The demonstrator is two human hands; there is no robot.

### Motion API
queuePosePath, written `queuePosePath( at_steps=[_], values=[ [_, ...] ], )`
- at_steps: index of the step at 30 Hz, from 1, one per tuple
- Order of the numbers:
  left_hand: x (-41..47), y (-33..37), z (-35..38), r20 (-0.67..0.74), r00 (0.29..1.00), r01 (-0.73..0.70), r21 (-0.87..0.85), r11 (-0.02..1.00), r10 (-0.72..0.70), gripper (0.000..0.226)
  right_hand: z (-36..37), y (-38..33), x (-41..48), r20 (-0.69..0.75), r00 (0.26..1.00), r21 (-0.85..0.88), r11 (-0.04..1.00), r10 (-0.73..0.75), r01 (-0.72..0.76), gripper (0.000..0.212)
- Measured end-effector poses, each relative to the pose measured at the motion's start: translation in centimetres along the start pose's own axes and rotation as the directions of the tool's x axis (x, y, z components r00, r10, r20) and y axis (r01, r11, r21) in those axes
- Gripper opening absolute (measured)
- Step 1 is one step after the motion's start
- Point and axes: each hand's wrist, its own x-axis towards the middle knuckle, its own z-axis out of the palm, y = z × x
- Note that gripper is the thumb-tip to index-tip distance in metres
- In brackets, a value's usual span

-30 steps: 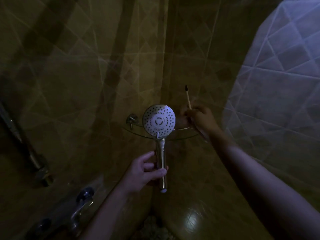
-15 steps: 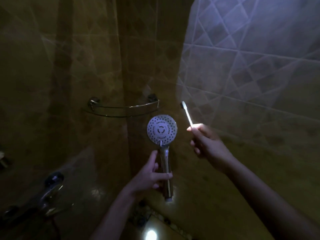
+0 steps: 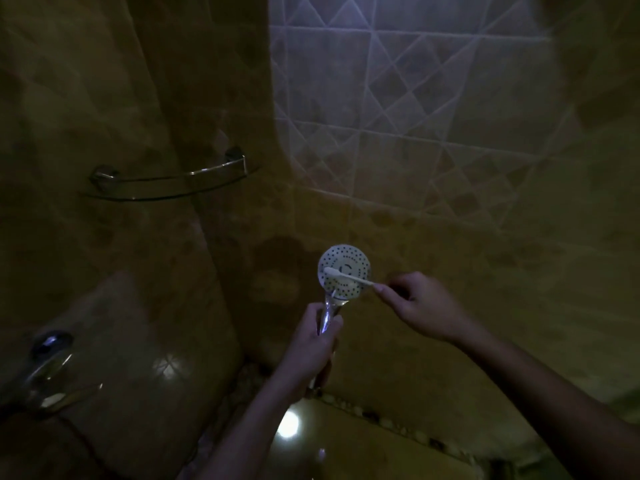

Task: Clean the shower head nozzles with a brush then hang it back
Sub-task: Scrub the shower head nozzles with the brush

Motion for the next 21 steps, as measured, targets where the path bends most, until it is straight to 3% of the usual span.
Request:
queuePosePath(
  at_steps=[9, 12, 15, 18, 20, 21],
  values=[
    [-1.2, -1.0, 2.2, 0.015, 0.999, -0.043, 0.209, 0.977, 0.041, 0.017, 0.0, 2.4, -1.0, 0.097, 0.995, -0.094, 0.996, 0.001, 0.008, 0.037],
    [-1.3, -1.1, 2.3, -0.002, 0.998, -0.058, 0.228, 0.972, 0.06, 0.016, 0.0, 2.5, -0.4, 0.035, 0.992, -0.12, 0.986, 0.12, -0.115, 0.03],
    [-1.2, -1.4, 2.1, -0.024, 0.999, -0.042, 0.236, 0.971, 0.049, 0.014, 0.0, 2.6, 0.2, -0.128, 0.978, -0.087, 0.981, 0.163, -0.175, 0.025],
    [-1.1, -1.2, 2.0, -0.027, 0.999, -0.033, 0.229, 0.973, 0.04, 0.013, -0.2, 2.4, -0.4, 0.009, 0.999, 0.025, 0.999, -0.047, 0.046, 0.027],
    [-0.9, -0.9, 1.7, -0.023, 0.999, -0.042, 0.224, 0.974, 0.049, 0.013, 0.3, 3.0, -0.8, 0.132, 0.967, -0.023, 0.975, -0.217, 0.222, 0.022],
    [-0.8, -0.8, 1.6, -0.017, 0.998, -0.048, 0.218, 0.975, 0.053, 0.013, 0.4, 3.4, -0.5, 0.131, 0.972, -0.062, 0.977, -0.195, 0.204, 0.023]
  ],
)
